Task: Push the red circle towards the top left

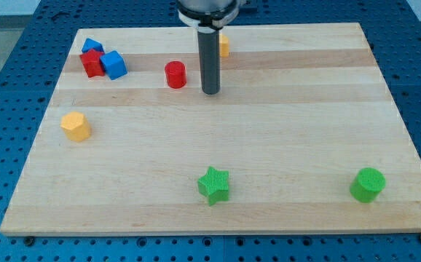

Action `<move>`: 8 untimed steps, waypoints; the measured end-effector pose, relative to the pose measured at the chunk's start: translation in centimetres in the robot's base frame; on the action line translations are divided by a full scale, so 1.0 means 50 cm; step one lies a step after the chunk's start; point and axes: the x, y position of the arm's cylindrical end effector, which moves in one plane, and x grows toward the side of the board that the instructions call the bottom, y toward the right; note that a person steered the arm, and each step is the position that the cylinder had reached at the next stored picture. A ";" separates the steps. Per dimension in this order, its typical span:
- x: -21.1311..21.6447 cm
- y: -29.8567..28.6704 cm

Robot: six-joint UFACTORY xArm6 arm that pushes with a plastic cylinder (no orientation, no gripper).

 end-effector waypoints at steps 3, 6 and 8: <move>-0.038 -0.119; -0.074 -0.286; -0.091 -0.326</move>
